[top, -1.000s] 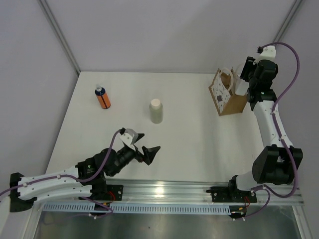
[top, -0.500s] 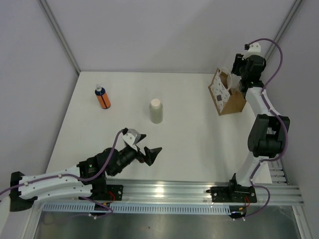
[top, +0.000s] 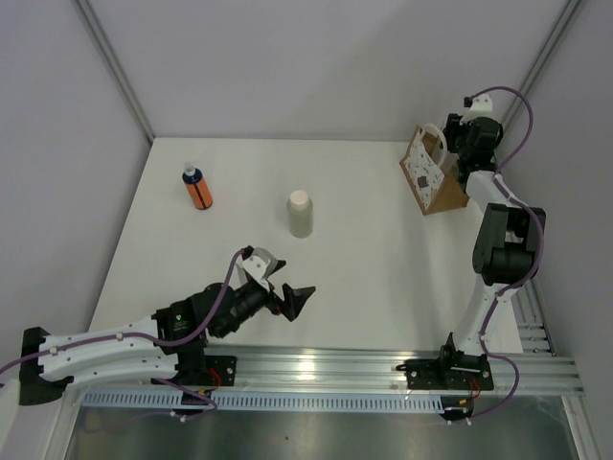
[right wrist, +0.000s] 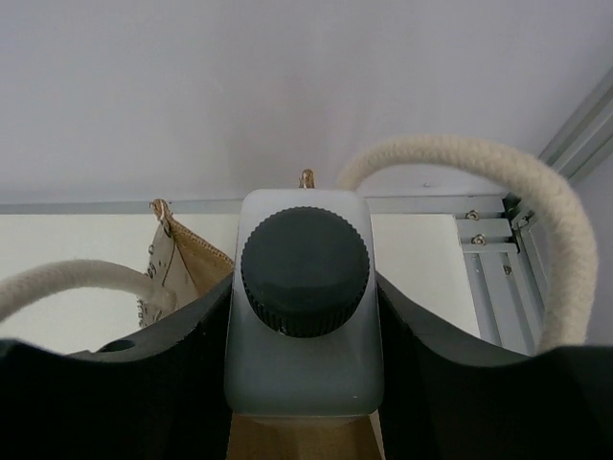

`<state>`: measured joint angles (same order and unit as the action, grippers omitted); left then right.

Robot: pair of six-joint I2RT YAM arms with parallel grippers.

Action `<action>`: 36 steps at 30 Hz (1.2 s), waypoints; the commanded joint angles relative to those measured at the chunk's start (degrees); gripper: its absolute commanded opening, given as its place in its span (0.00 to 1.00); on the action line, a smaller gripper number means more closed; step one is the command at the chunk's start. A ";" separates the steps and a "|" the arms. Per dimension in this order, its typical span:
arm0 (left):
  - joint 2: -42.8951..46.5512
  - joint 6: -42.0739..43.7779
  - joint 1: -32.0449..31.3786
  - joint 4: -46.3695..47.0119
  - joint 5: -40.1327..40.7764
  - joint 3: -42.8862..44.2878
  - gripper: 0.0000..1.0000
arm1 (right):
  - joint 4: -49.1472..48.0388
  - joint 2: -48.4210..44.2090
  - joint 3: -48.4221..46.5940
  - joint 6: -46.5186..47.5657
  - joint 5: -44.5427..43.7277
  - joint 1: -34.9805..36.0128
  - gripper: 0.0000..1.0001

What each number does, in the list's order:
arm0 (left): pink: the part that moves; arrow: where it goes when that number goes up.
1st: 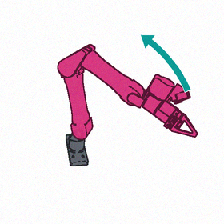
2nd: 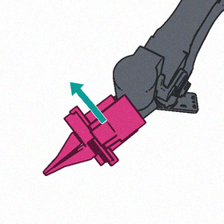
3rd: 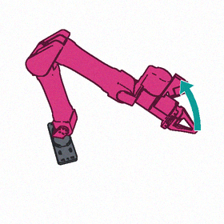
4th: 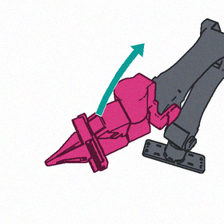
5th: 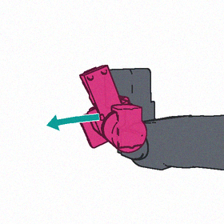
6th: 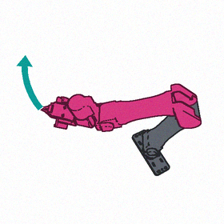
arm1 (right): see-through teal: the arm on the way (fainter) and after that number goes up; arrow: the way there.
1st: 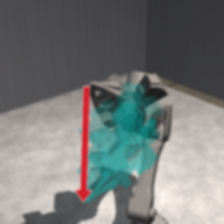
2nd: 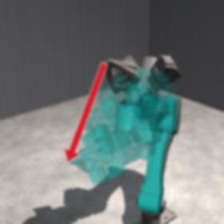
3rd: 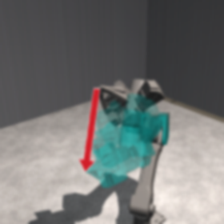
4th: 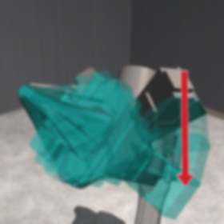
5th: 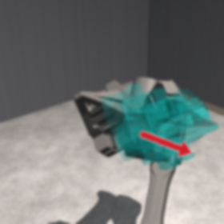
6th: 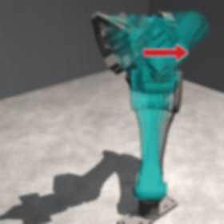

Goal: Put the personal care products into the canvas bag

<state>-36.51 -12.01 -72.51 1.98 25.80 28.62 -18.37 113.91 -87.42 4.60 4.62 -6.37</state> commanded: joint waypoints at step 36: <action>-0.23 -1.44 -0.35 0.66 -2.34 2.67 0.99 | 1.39 -15.72 9.01 -14.96 -6.65 -1.01 0.82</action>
<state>-36.71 -12.56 -72.51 1.98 23.70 28.64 -22.17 104.99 -80.09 -5.04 2.57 -7.09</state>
